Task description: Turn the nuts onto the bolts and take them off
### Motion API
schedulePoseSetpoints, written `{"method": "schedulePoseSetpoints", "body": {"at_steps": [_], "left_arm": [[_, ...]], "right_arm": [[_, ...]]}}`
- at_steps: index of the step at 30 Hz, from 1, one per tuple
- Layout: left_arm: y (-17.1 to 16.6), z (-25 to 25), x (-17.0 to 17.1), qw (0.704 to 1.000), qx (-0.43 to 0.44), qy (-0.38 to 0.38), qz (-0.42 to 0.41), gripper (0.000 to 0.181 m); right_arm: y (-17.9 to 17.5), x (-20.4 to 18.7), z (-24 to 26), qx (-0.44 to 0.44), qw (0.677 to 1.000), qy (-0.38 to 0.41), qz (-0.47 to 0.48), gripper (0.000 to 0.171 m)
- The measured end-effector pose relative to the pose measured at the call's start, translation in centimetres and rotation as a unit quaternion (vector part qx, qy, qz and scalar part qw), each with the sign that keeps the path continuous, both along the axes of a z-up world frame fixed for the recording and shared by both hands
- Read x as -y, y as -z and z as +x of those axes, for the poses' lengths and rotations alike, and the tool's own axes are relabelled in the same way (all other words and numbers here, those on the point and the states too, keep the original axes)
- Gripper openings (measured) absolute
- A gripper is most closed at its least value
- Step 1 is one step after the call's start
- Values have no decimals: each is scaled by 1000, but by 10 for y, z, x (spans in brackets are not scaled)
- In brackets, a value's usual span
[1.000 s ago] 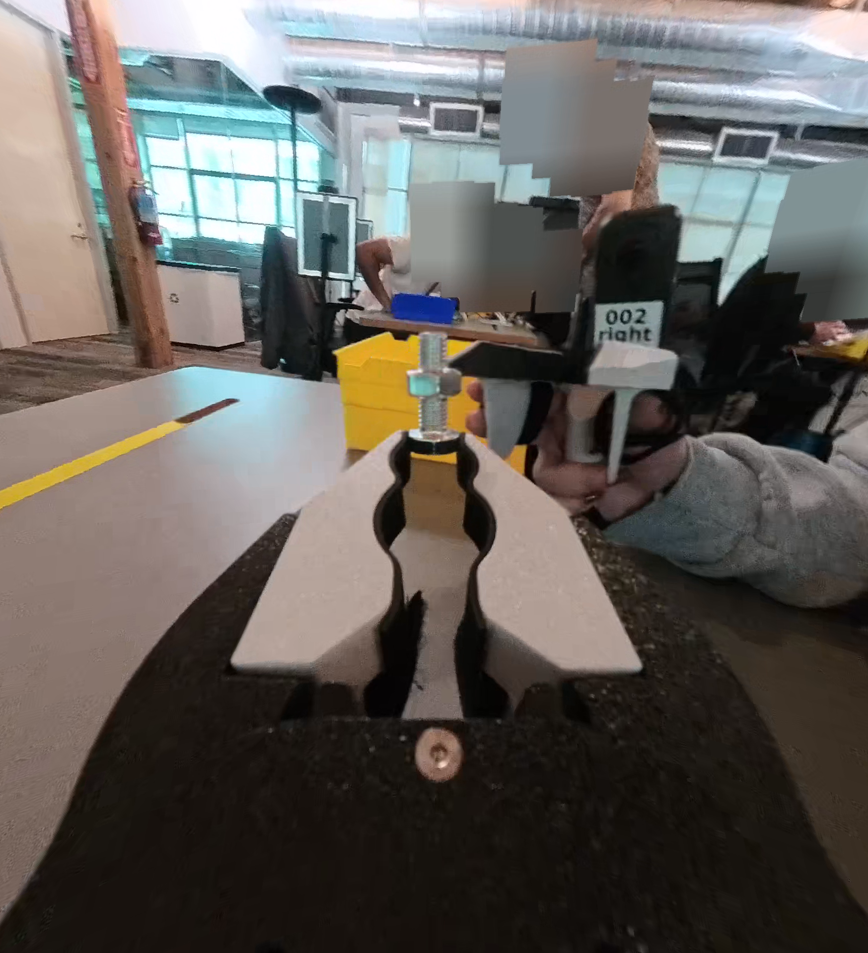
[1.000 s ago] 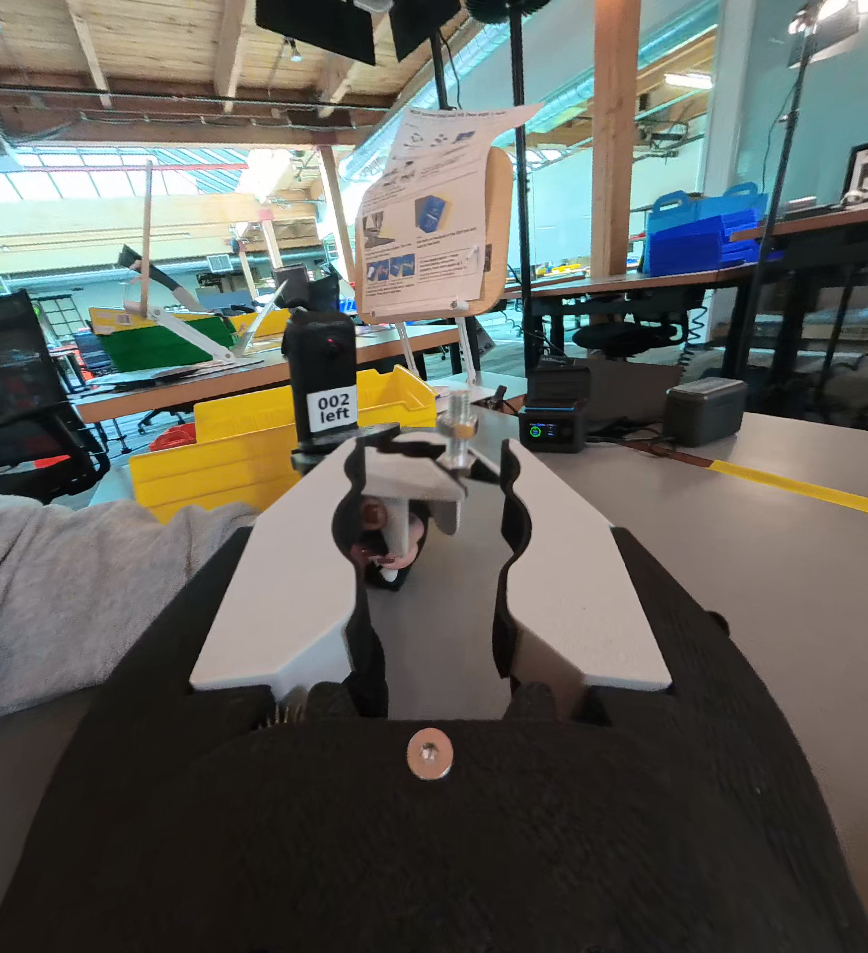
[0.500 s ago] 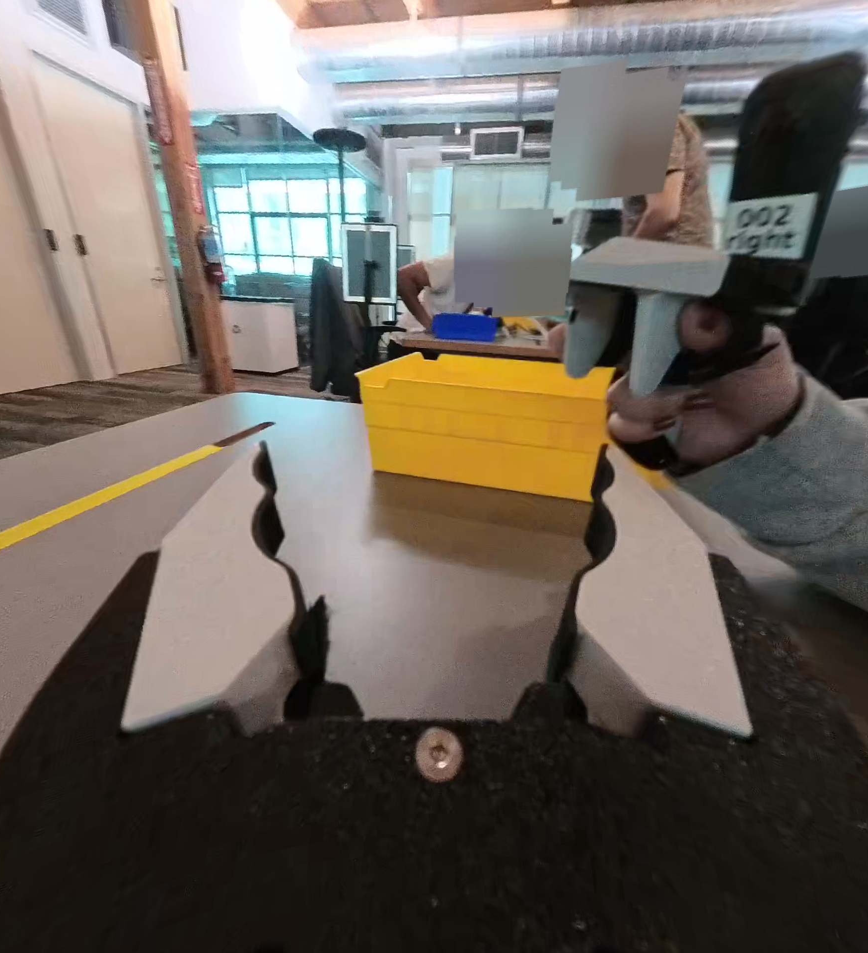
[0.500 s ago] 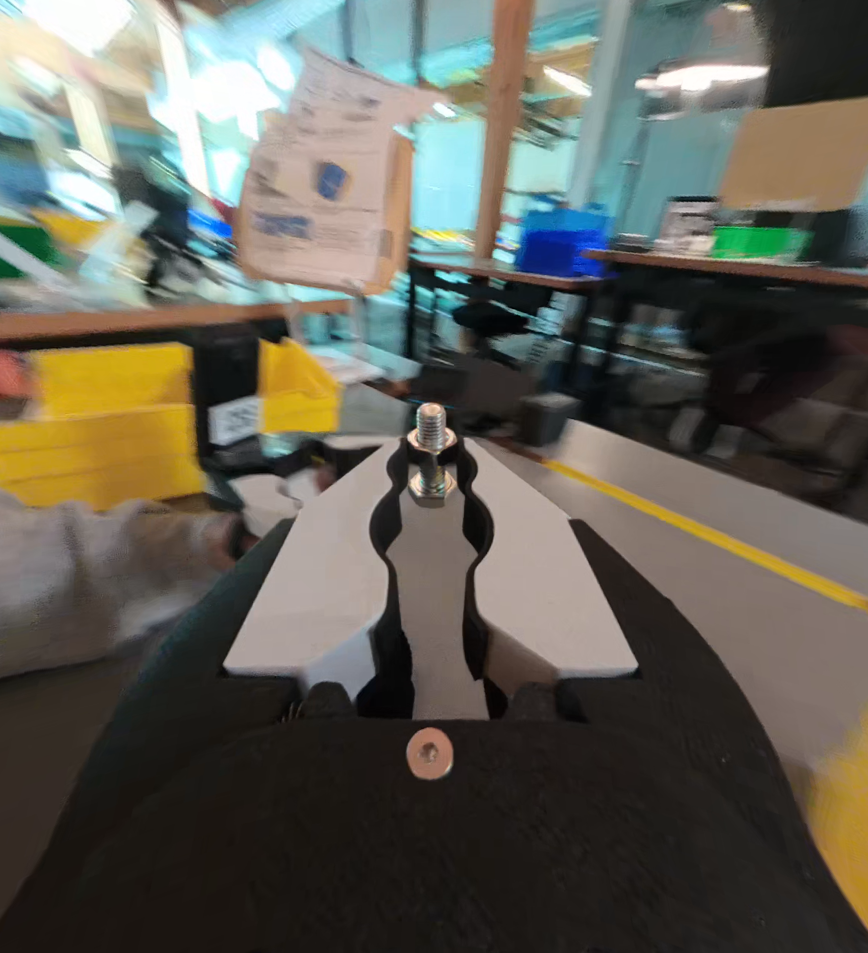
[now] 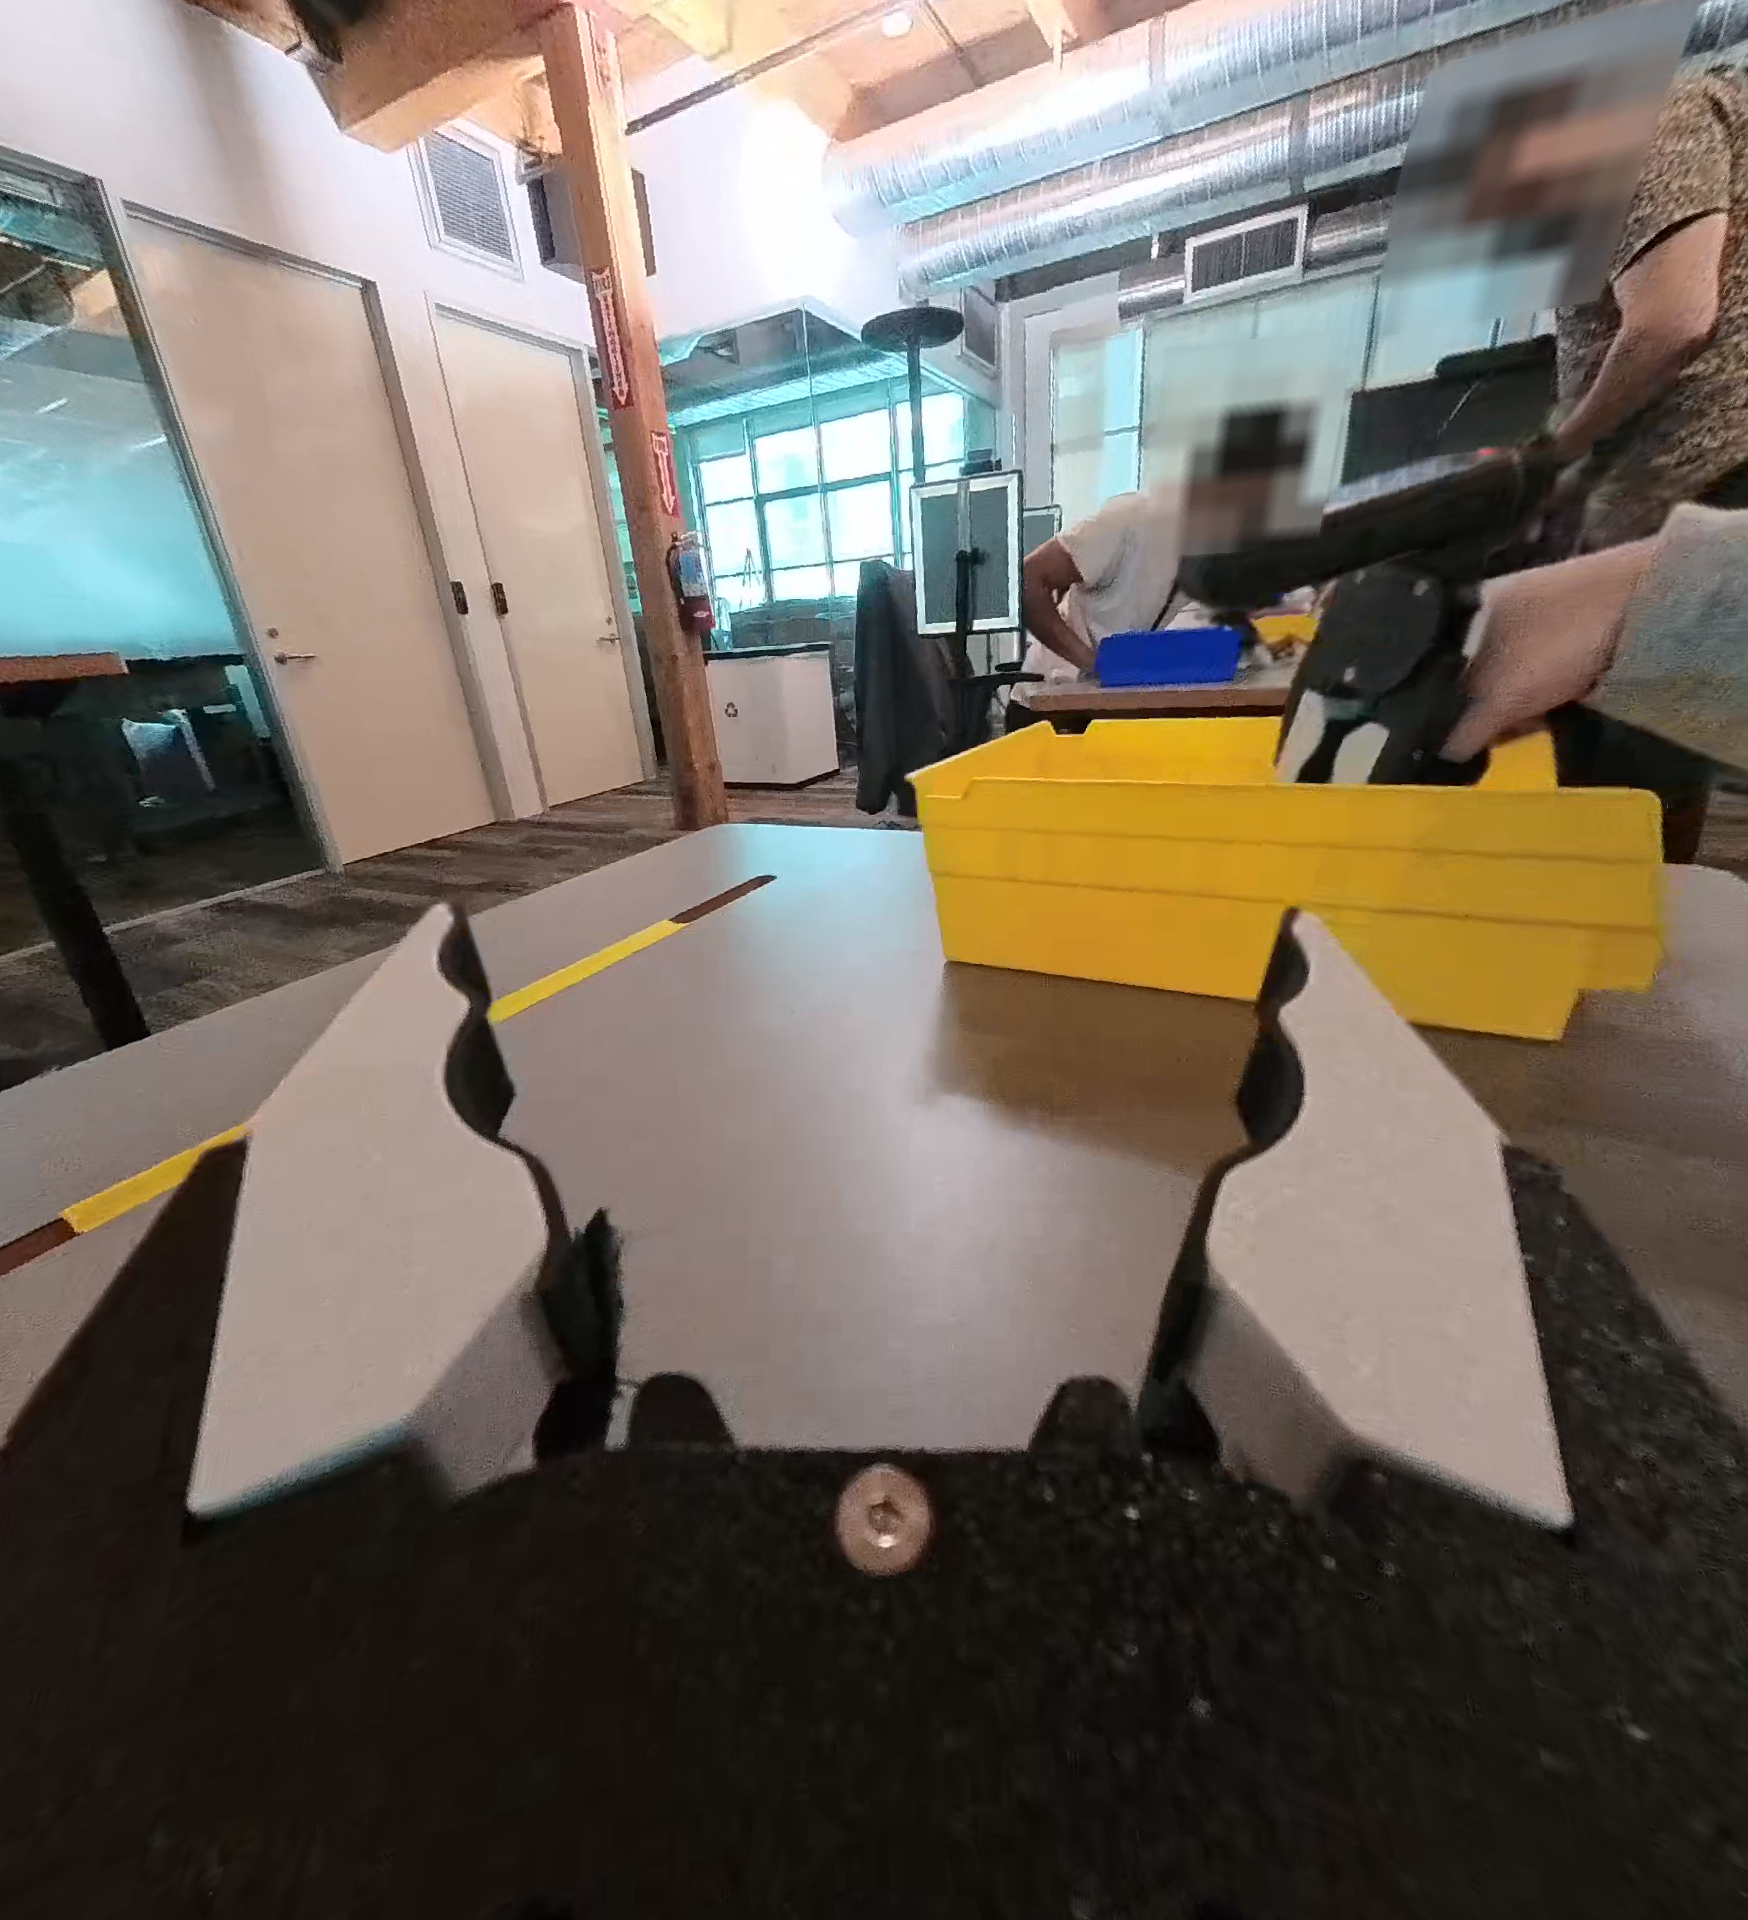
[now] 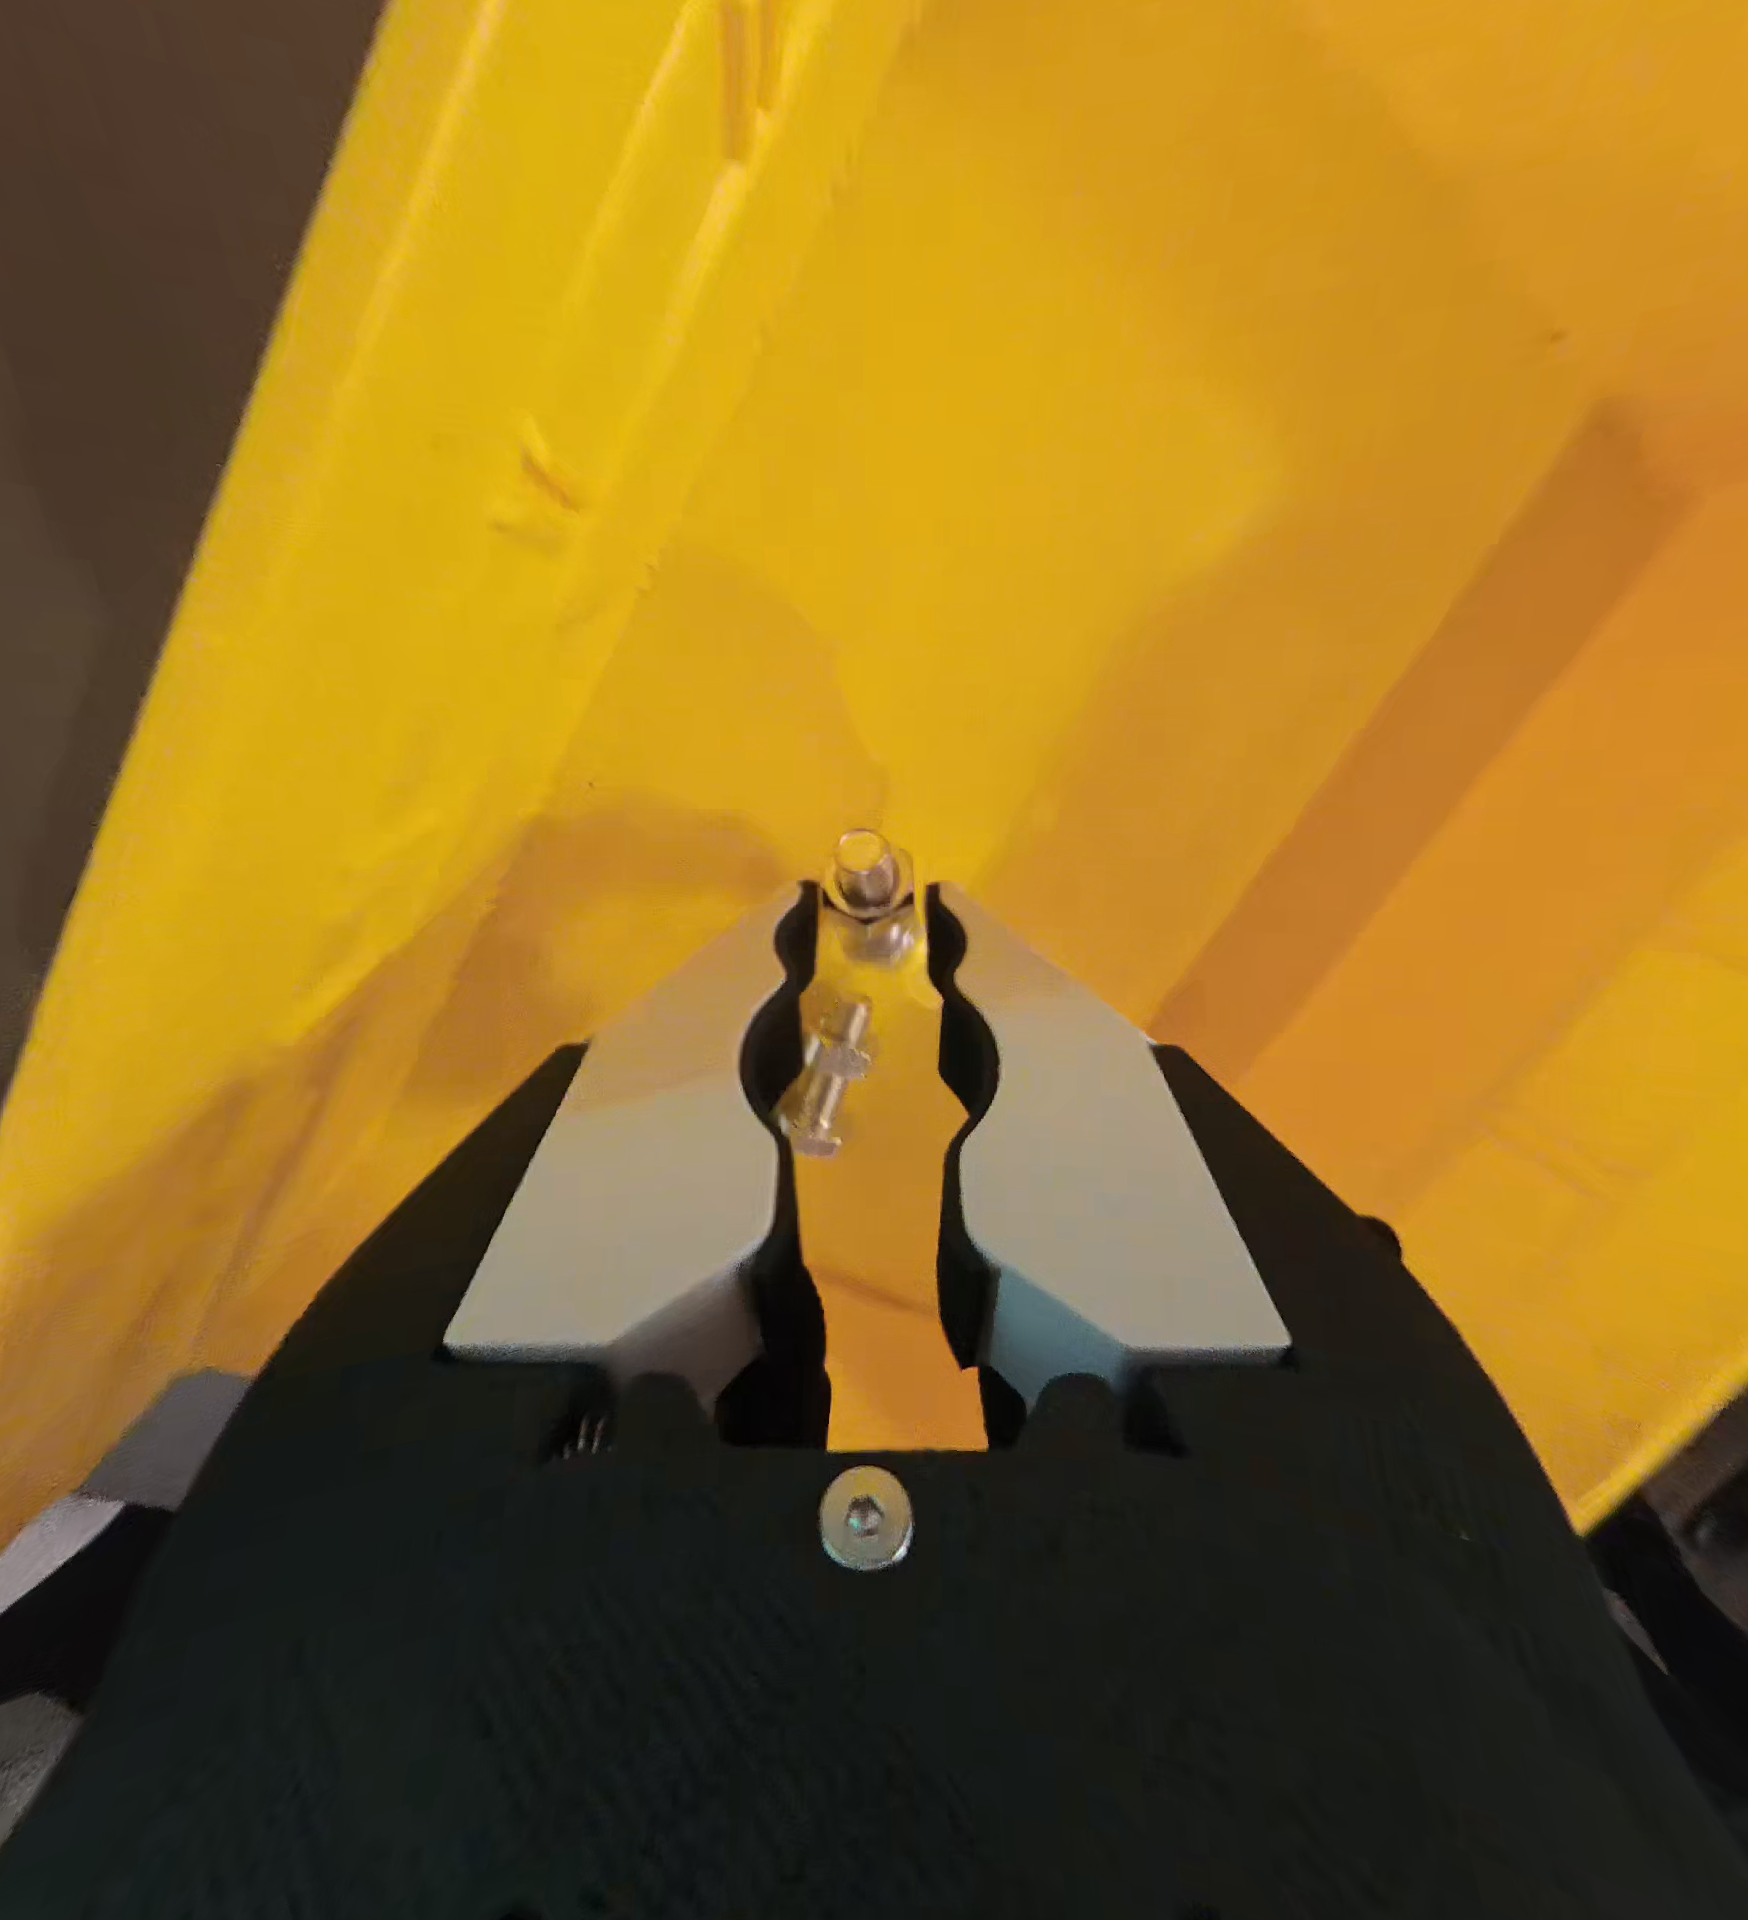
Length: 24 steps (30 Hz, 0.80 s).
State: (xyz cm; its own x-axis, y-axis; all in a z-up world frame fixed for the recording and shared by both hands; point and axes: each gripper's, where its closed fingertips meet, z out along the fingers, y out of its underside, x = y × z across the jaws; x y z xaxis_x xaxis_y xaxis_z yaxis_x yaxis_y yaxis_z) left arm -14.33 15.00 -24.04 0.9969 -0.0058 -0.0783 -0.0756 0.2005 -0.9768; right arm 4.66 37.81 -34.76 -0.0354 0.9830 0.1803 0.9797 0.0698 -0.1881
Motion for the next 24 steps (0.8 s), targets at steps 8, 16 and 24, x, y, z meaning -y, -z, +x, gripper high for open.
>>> {"method": "schedulePoseSetpoints", "body": {"at_steps": [8,16,24], "left_arm": [[0,14,6,997,-63,-32,-9,143],[-18,-2,32,990,50,-116,-69,158],[7,-75,195,772,2,-469,-429,149]], "right_arm": [[-74,-2,-6,-272,955,43,107,96],[-100,-71,81,-427,872,213,108,145],[-40,-77,89,-279,941,189,-5,87]]}}
